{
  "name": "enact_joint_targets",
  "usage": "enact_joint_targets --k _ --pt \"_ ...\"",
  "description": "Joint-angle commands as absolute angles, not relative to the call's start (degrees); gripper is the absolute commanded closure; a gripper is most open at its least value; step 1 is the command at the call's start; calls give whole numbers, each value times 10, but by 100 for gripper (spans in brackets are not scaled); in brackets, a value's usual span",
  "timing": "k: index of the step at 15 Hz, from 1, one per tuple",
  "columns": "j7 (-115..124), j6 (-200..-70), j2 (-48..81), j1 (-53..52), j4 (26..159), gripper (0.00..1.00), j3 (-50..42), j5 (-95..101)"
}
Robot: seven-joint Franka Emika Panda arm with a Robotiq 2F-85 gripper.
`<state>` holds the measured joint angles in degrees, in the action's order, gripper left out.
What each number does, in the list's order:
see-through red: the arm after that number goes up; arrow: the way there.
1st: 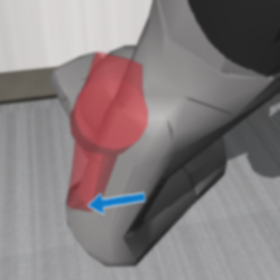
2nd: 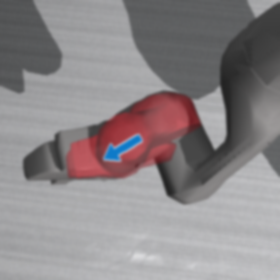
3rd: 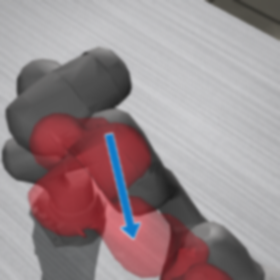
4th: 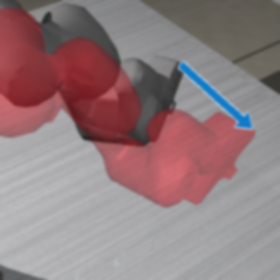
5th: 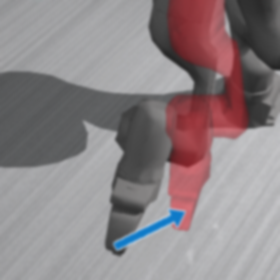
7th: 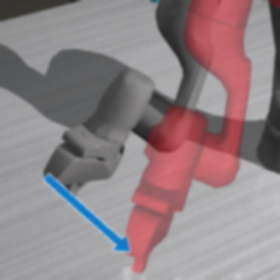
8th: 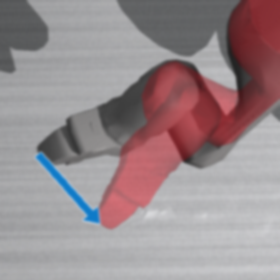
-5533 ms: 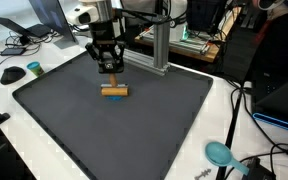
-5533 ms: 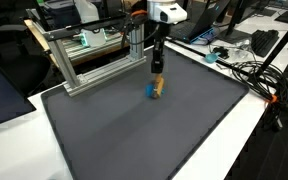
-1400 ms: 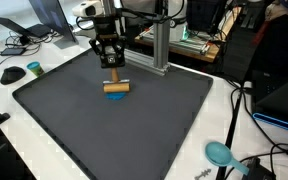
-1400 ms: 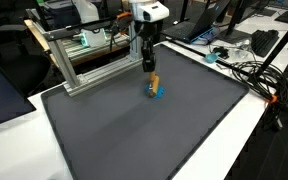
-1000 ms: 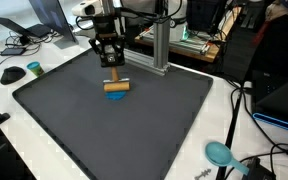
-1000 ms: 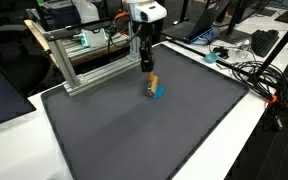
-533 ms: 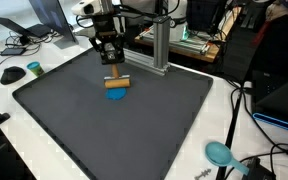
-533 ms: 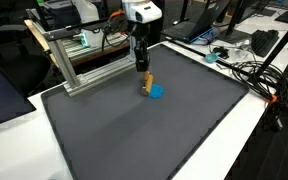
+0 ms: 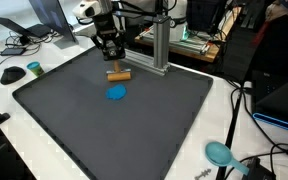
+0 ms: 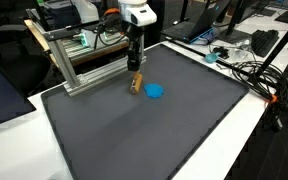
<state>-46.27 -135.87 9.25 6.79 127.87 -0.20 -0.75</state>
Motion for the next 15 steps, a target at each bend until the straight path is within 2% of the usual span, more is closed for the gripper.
enact_joint_targets --k 1,6,15 --pt "-401 -1281 99 57 1282 78 -14 38" --pt "-295 -1157 61 53 1278 78 -13 49" --pt "-73 -1194 -39 33 1328 78 -11 35"
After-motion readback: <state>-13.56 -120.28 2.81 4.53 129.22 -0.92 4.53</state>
